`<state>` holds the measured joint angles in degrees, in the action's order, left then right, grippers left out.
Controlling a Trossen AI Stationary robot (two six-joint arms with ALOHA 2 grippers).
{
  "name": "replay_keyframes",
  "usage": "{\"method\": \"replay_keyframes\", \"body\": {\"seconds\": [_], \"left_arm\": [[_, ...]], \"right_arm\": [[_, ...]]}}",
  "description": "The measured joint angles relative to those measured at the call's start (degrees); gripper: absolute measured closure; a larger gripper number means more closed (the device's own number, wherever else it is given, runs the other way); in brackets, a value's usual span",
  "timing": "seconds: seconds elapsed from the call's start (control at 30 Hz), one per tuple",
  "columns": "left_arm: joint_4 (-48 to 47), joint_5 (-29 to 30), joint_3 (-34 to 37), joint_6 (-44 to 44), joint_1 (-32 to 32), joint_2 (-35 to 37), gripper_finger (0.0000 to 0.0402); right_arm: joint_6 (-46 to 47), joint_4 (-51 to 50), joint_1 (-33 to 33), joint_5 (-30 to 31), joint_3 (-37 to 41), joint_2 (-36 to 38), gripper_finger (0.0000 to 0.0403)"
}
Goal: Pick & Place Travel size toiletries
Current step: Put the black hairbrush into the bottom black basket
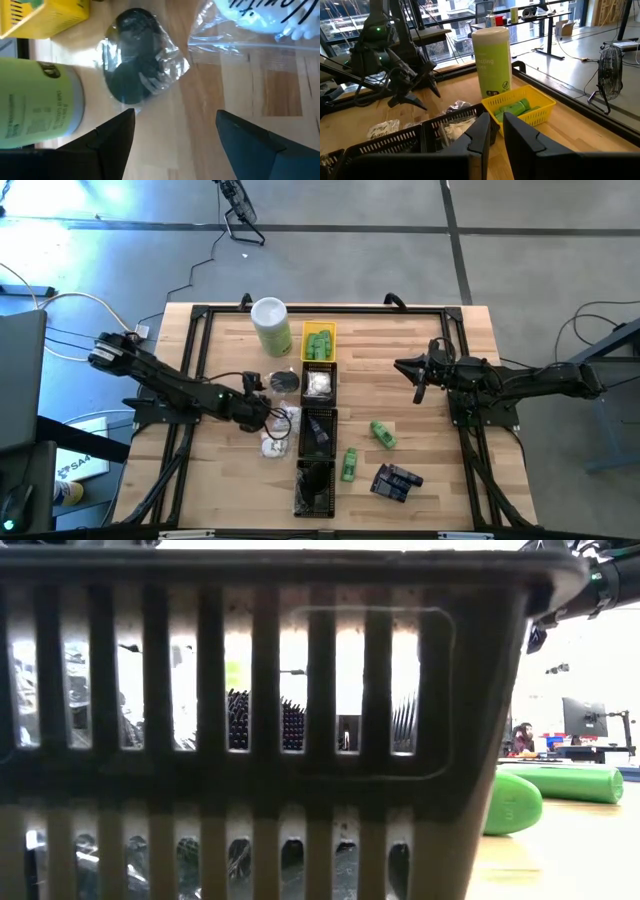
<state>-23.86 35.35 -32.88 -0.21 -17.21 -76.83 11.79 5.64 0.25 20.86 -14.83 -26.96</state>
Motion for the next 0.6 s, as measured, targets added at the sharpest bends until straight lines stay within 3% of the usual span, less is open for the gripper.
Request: {"method": "replay_keyframes", "body": {"seconds": [0.3, 0.5, 0.6], "left_arm": [[4.3, 1.1, -0.1, 0.0, 0.0, -6.6, 0.013], [6.9, 2.6, -0.1, -0.1, 0.2, -7.3, 0.013], [7.6, 0.7, -0.1, -0.3, 2.6, -7.3, 0.013]], "right_arm": [[0.0, -0.5, 0.0, 0.0, 0.0, 0.0, 0.0357], [0.3, -1.0, 0.0, 0.0, 0.0, 0.0, 0.0357], [0.3, -1.1, 0.0, 0.2, 0.0, 0.0, 0.0357]]}}
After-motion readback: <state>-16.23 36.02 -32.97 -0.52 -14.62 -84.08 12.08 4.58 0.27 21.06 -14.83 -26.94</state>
